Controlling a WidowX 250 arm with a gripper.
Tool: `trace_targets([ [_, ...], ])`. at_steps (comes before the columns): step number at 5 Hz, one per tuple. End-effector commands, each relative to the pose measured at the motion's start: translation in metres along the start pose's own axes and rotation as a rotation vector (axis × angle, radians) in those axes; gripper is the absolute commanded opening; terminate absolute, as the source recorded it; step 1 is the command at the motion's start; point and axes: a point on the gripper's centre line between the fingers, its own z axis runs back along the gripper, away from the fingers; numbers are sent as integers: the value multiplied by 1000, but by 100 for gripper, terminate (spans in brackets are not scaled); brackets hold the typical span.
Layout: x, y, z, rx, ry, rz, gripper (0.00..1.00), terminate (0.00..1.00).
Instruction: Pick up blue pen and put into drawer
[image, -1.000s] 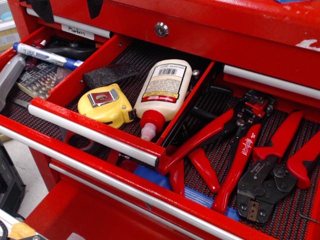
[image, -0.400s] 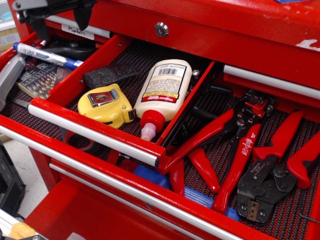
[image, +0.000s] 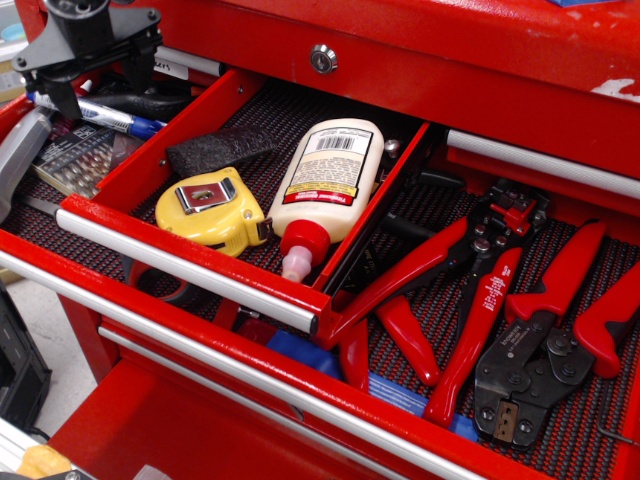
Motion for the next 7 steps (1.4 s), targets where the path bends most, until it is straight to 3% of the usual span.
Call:
trace_targets([
  [1,26,10,-32,-24,-25,-25,100,0],
  [2,33,6,-55,-54,-9,-25,100,0],
  [3,25,6,-71,-58,12,21,0,0],
  [5,27,-3,-6,97,37,5,0,0],
  [6,28,-9,48,210,25,40,0,0],
  [7,21,-17,96,292,-24,69,0,0],
])
